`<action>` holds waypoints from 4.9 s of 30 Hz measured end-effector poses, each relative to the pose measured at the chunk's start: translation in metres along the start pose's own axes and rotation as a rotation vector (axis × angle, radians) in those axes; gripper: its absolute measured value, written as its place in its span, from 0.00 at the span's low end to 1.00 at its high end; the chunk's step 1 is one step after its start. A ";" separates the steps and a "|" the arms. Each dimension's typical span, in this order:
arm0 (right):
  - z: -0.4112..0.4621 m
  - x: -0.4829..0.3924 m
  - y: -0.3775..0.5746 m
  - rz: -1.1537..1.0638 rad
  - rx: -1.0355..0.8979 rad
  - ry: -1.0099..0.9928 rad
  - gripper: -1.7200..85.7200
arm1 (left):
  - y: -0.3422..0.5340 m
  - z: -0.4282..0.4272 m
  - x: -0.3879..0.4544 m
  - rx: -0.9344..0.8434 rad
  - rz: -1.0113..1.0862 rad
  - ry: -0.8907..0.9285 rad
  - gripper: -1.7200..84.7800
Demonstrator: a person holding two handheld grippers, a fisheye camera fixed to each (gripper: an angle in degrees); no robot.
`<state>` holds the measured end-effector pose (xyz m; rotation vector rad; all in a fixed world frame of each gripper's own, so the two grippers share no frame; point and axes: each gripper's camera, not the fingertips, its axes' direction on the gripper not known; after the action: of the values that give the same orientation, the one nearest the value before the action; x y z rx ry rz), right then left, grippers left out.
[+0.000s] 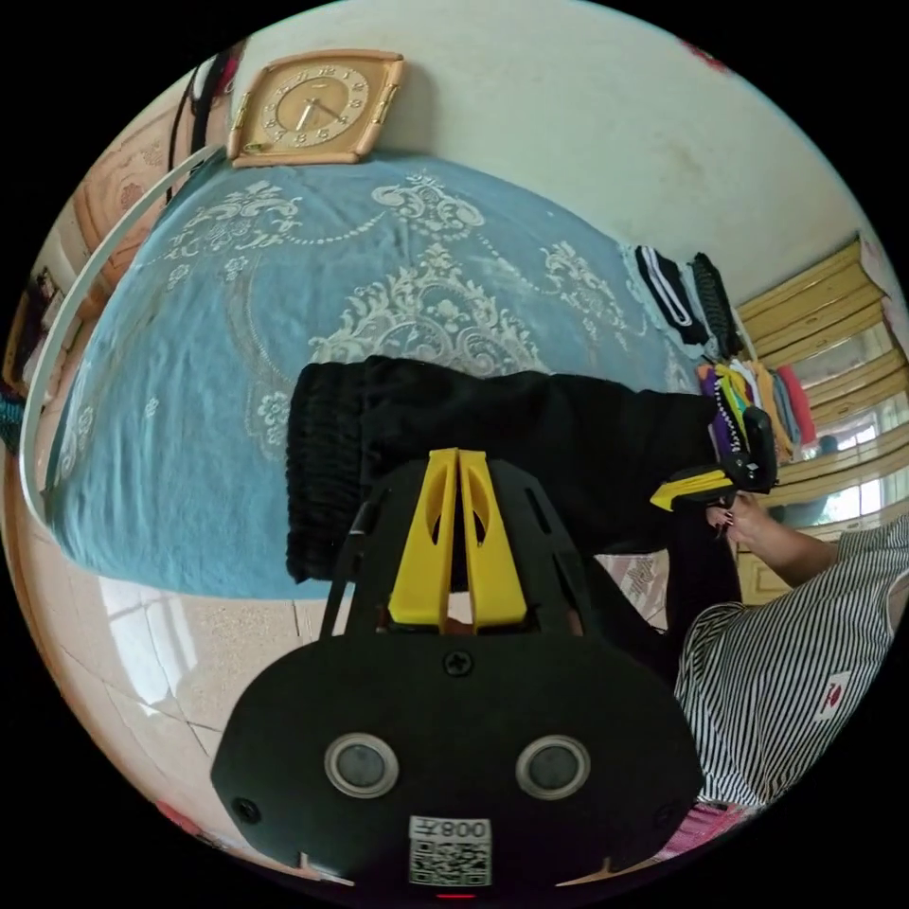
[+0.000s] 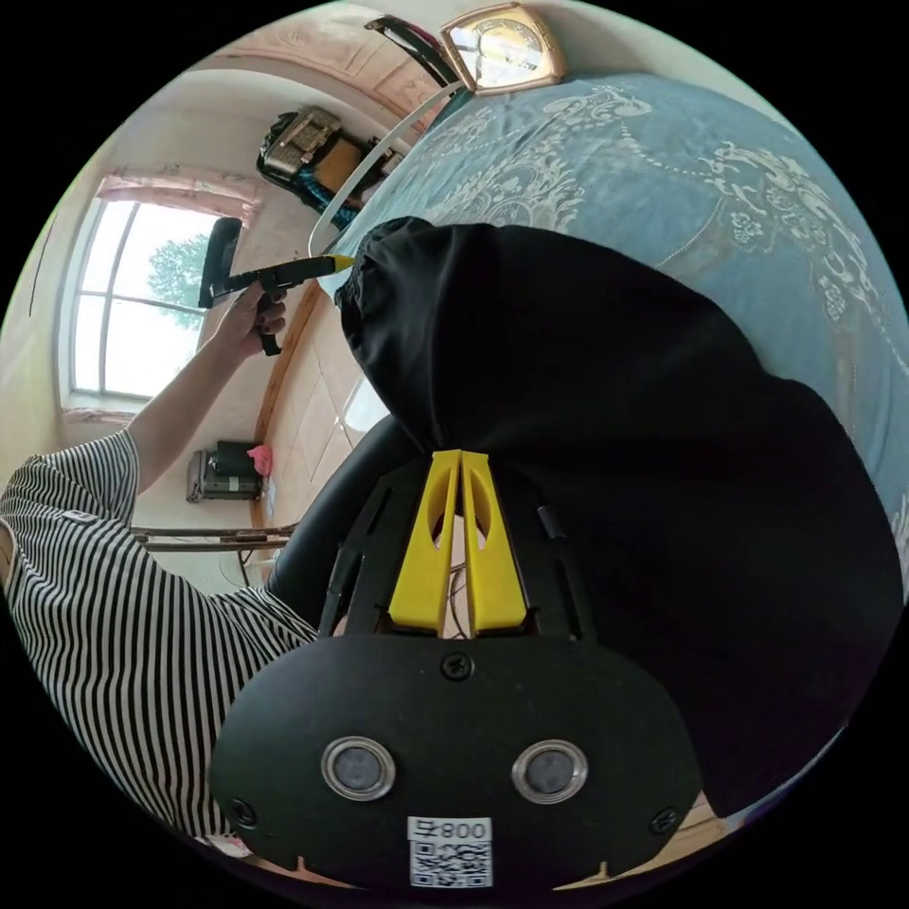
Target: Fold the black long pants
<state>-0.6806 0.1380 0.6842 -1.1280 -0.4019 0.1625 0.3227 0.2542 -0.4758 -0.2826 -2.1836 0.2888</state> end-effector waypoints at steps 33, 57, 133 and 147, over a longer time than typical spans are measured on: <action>-0.142 0.395 0.255 0.771 0.468 0.145 0.05 | -0.120 0.232 0.512 -0.328 0.518 0.050 0.08; -0.093 0.485 0.336 0.841 0.579 0.096 0.05 | -0.156 0.274 0.654 -0.362 0.682 -0.042 0.05; -0.057 0.553 0.454 0.777 0.838 -0.130 0.02 | -0.201 0.288 0.548 -0.272 0.227 0.397 0.02; -0.065 0.420 0.582 0.839 0.735 0.185 0.02 | -0.141 0.299 0.642 -0.466 0.466 0.398 0.02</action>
<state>-0.2262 0.4680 0.2321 -0.5086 0.3139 0.8608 -0.3054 0.2852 -0.1199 -1.0254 -1.7445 -0.0318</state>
